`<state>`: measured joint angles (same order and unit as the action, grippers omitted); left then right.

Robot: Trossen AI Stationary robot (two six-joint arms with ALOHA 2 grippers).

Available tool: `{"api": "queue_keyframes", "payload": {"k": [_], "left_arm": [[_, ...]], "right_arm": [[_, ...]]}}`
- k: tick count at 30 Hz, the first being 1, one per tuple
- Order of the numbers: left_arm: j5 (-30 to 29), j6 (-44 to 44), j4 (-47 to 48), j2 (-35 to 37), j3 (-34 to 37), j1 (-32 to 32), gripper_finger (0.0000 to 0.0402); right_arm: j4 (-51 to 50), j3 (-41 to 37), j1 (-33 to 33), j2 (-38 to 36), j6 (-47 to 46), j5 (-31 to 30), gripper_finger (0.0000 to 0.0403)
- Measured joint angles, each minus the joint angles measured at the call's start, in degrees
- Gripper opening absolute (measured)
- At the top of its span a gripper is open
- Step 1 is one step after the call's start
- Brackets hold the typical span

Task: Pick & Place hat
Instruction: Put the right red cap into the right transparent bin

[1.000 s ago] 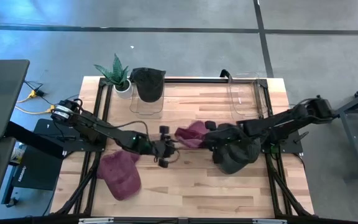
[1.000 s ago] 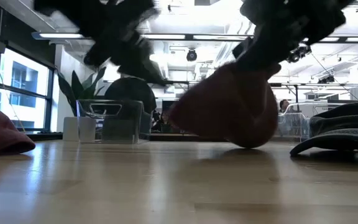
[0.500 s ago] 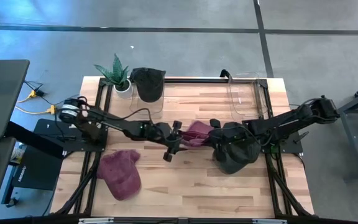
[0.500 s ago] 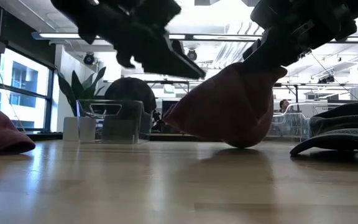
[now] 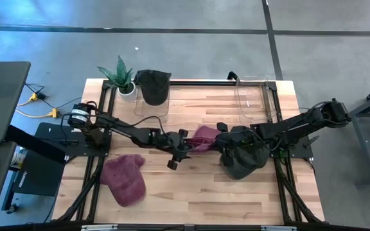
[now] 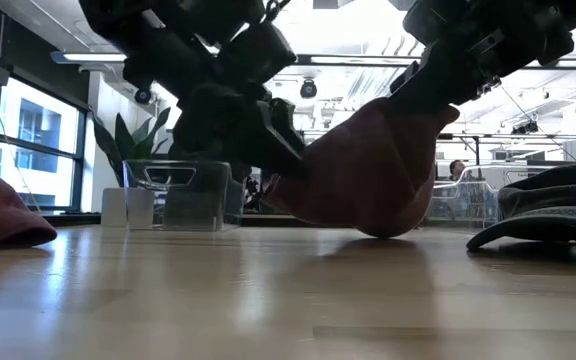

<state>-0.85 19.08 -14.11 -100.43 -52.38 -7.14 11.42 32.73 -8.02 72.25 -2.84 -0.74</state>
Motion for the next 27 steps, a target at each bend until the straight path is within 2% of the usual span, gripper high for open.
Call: {"api": "queue_keyframes", "payload": {"k": [12,16,19,24,27], "left_arm": [[-0.3,1.7,3.2,0.0,0.0,0.0,0.0010],[-0.3,1.7,3.5,0.0,0.0,0.0,0.0012],[-0.9,1.7,8.3,1.0,-1.1,0.0,0.0006],[-5.5,1.7,17.6,4.1,-4.0,0.0,0.0004],[-6.2,2.0,18.6,5.8,-5.0,0.0,0.0002]], "right_arm": [[0.0,0.0,0.0,0.0,-1.2,0.2,0.0007],[0.0,0.0,0.0,0.0,-1.8,0.2,0.0020],[0.0,0.0,0.0,0.0,-1.8,0.3,0.0022],[-1.1,0.6,0.0,0.0,-1.7,-0.4,0.0022],[-5.5,2.4,0.0,0.0,-1.7,-0.1,0.0038]]}}
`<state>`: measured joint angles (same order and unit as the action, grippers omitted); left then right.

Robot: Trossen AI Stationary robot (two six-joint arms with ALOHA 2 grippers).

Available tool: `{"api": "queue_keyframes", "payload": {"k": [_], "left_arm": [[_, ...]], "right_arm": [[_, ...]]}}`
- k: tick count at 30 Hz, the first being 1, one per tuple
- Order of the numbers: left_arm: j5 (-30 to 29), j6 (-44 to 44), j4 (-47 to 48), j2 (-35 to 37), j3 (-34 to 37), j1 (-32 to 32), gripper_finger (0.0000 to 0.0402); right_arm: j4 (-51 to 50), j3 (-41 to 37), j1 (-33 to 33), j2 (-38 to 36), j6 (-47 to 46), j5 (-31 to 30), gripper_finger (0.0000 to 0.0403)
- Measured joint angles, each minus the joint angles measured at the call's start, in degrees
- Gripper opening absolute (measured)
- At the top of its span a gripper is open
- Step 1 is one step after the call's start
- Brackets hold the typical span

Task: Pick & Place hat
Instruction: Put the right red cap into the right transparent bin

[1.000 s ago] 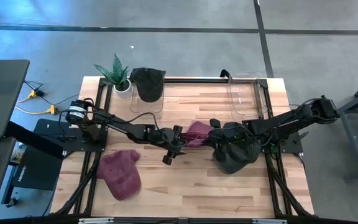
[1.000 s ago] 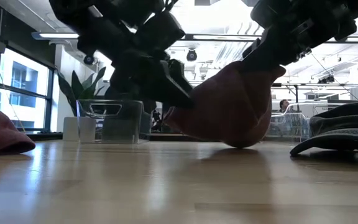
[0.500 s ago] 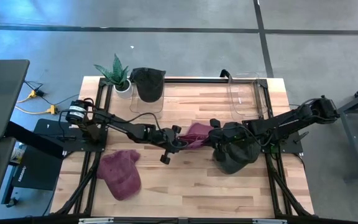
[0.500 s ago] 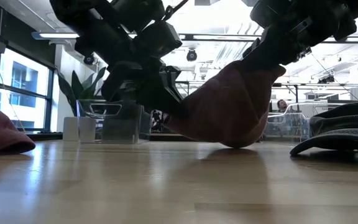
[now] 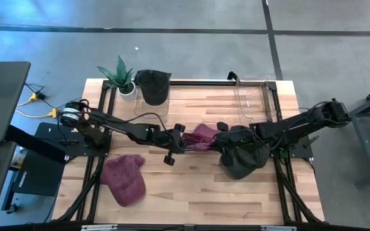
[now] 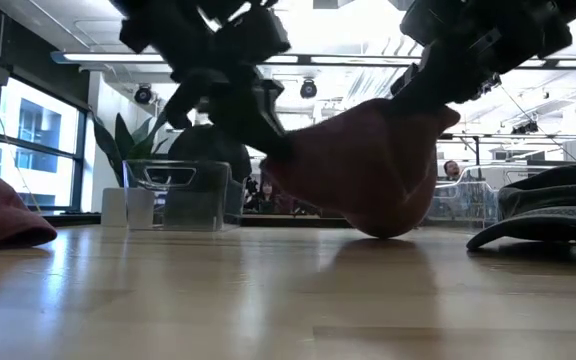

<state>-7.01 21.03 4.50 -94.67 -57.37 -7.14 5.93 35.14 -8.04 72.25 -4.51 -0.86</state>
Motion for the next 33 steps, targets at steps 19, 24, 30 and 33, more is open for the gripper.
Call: {"api": "queue_keyframes", "payload": {"k": [19,24,30,33], "left_arm": [[4.9,-11.7,8.1,10.2,-3.0,-0.4,0.0002],[5.0,-14.5,7.4,10.3,-3.0,-0.4,0.0002],[5.4,-15.3,7.2,10.2,-3.0,-0.4,0.0002],[6.7,-15.5,7.2,10.2,-3.0,-0.4,0.0002]], "right_arm": [[-16.3,19.7,-8.5,3.6,2.7,-16.4,0.0231],[-13.4,22.5,-8.6,11.3,2.2,-19.0,0.0233],[-27.7,31.8,-8.6,19.8,2.0,-26.3,0.0226],[-30.6,35.0,-8.6,22.4,2.4,-26.0,0.0203]]}}
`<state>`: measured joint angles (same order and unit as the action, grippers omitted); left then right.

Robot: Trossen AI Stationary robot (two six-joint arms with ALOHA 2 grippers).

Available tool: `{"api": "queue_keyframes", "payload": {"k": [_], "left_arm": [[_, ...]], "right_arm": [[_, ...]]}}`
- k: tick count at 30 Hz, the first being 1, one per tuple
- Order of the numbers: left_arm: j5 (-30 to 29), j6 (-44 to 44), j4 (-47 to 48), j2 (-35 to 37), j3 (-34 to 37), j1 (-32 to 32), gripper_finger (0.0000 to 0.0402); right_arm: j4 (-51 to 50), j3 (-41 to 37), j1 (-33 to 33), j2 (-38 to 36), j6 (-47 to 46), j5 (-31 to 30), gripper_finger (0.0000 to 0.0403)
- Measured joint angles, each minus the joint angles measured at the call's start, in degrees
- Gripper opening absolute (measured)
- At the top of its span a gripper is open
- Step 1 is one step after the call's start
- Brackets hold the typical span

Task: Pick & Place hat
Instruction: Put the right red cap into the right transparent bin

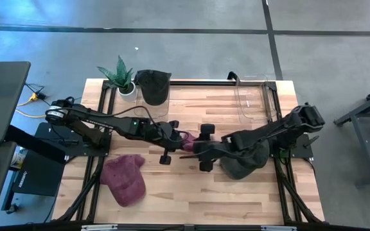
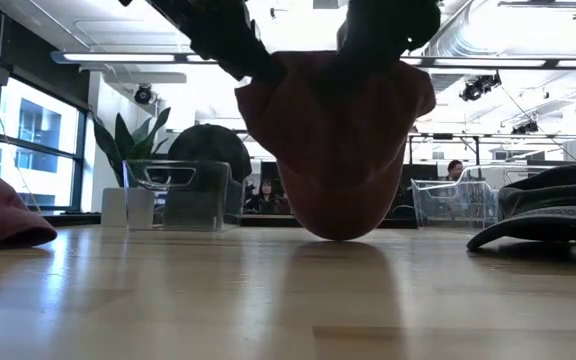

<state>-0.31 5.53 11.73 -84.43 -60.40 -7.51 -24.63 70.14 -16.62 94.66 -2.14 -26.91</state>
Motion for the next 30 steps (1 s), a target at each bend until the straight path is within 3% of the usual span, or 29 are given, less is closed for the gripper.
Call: {"api": "queue_keyframes", "payload": {"k": [6,10,15,21,25,30], "left_arm": [[-0.4,0.6,0.0,0.0,0.0,0.0,0.0003],[2.7,3.2,0.5,0.8,0.1,0.0,0.0022],[8.6,4.4,0.9,4.1,0.1,0.4,0.0092],[8.5,-2.2,2.5,9.4,0.1,0.3,0.0158],[7.2,-2.9,4.9,13.1,0.0,0.4,0.0165],[2.2,-2.8,5.4,14.3,0.0,0.3,0.0165]], "right_arm": [[-2.2,2.3,0.0,0.8,0.9,6.9,0.0100],[-2.2,2.3,0.3,-0.9,2.0,16.3,0.0018],[-2.8,2.3,1.3,-4.7,2.2,26.6,0.0023],[-11.3,2.3,4.7,-14.4,3.4,38.2,0.0008],[-19.8,2.3,10.2,-23.0,5.5,34.8,0.0008],[-27.2,2.3,19.5,-33.4,15.4,17.0,0.0010]]}}
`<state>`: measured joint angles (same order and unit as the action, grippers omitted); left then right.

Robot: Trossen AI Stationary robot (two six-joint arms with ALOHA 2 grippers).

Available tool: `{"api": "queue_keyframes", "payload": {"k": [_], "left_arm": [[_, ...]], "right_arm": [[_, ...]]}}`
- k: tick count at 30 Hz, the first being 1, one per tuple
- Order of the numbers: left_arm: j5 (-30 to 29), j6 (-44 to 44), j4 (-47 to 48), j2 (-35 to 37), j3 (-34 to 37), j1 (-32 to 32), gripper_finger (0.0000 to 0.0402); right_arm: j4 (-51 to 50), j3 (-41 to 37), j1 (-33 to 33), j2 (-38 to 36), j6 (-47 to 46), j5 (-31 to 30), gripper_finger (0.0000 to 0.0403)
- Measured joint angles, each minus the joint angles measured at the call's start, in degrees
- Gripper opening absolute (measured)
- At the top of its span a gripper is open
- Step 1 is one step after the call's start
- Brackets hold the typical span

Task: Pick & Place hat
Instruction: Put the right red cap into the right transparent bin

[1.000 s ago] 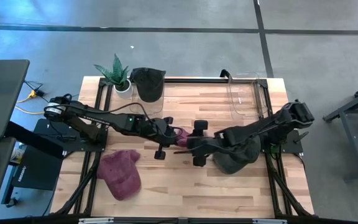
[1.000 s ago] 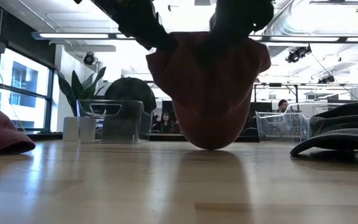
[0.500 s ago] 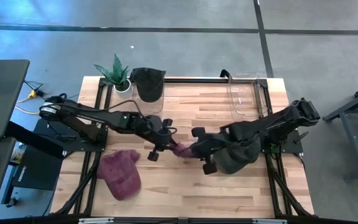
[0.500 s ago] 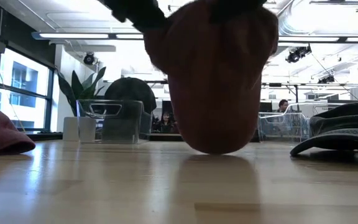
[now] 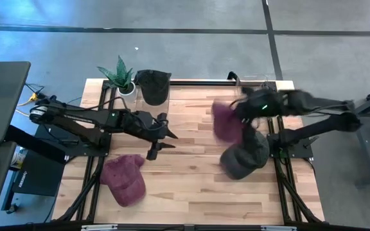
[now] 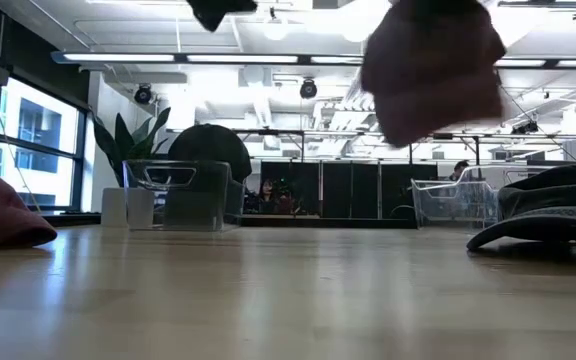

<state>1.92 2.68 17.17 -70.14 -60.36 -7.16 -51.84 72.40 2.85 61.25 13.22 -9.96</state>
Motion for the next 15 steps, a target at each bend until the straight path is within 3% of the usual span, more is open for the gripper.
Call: {"api": "queue_keyframes", "payload": {"k": [3,7,15], "left_arm": [[-0.7,0.0,-0.6,0.4,-0.1,0.0,0.0165],[-1.3,0.0,-0.1,0.3,0.0,0.0,0.0165],[-3.1,-0.2,-0.3,0.1,0.0,0.0,0.0166]], "right_arm": [[0.0,0.0,7.1,-4.7,11.0,-6.8,0.0013],[0.1,0.0,18.7,-6.8,25.6,-7.5,0.0004],[-2.6,-0.1,39.0,0.4,39.3,6.4,0.0005]]}}
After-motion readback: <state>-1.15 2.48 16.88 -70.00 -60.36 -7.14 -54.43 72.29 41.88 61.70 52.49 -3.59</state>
